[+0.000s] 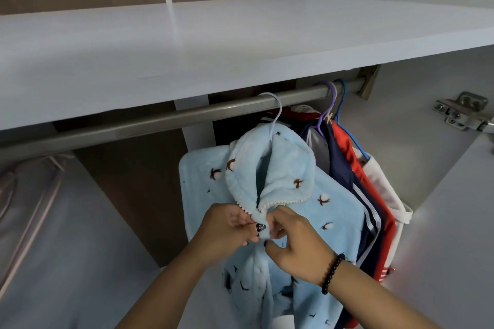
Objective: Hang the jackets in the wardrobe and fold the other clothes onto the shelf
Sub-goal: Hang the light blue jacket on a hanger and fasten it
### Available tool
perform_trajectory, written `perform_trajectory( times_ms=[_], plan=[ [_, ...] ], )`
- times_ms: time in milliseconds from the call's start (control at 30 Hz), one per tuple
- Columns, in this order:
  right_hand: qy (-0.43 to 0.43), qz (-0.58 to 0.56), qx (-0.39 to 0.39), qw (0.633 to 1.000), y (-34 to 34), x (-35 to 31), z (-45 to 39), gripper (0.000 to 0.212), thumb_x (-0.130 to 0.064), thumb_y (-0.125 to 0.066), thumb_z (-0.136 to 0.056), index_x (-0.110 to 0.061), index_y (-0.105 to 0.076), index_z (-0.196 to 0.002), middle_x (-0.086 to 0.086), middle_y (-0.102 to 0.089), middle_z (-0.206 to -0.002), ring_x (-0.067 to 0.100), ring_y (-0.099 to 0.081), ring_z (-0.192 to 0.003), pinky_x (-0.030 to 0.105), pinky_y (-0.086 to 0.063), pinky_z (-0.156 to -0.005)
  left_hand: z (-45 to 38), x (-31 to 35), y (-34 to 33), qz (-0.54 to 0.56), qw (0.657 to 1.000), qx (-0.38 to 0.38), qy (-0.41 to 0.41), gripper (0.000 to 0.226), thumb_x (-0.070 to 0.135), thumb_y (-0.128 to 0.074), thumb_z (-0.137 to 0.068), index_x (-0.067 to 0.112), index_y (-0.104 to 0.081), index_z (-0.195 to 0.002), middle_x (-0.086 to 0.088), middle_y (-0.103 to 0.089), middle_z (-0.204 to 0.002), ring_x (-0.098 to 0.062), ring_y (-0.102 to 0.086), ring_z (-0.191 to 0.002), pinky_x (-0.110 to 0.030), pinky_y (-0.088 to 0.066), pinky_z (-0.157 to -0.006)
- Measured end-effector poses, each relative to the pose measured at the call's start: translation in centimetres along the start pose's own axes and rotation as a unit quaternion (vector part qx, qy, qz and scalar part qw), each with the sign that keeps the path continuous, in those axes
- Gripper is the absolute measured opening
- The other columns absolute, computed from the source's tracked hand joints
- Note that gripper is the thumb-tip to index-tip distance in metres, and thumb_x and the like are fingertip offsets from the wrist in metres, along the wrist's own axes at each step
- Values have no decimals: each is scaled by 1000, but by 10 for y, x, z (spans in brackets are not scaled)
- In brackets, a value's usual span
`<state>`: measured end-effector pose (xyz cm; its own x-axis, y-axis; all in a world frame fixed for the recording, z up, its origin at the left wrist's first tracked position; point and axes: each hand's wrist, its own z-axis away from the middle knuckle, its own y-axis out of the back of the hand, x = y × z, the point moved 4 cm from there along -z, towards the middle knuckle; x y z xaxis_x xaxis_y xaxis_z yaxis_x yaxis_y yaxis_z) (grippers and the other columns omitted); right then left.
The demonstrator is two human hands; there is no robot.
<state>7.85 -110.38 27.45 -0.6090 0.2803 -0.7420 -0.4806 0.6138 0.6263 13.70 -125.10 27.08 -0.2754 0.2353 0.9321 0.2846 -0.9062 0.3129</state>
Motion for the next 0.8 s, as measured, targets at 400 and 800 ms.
perform_trajectory(
  times_ms=[400, 800],
  plan=[
    [-14, 124, 220, 967, -6, -10, 6, 4, -2, -61, -87, -3, -65, -88, 7, -57, -82, 24, -57, -66, 32, -50, -56, -16, 24, -2, -68, 995, 16, -74, 10, 9, -78, -79, 18, -76, -82, 6, -75, -78, -3, -70, -74, -13, -52, -69],
    [22, 180, 218, 959, 8, -17, 0, 18, -6, -74, -69, -8, -56, -64, 2, -50, -59, 17, -47, -45, 24, -42, -39, -21, 35, -4, -125, 986, 7, -107, 12, 19, -79, -79, 25, -72, -71, 16, -70, -66, 6, -62, -61, -9, -45, -59]
  ],
)
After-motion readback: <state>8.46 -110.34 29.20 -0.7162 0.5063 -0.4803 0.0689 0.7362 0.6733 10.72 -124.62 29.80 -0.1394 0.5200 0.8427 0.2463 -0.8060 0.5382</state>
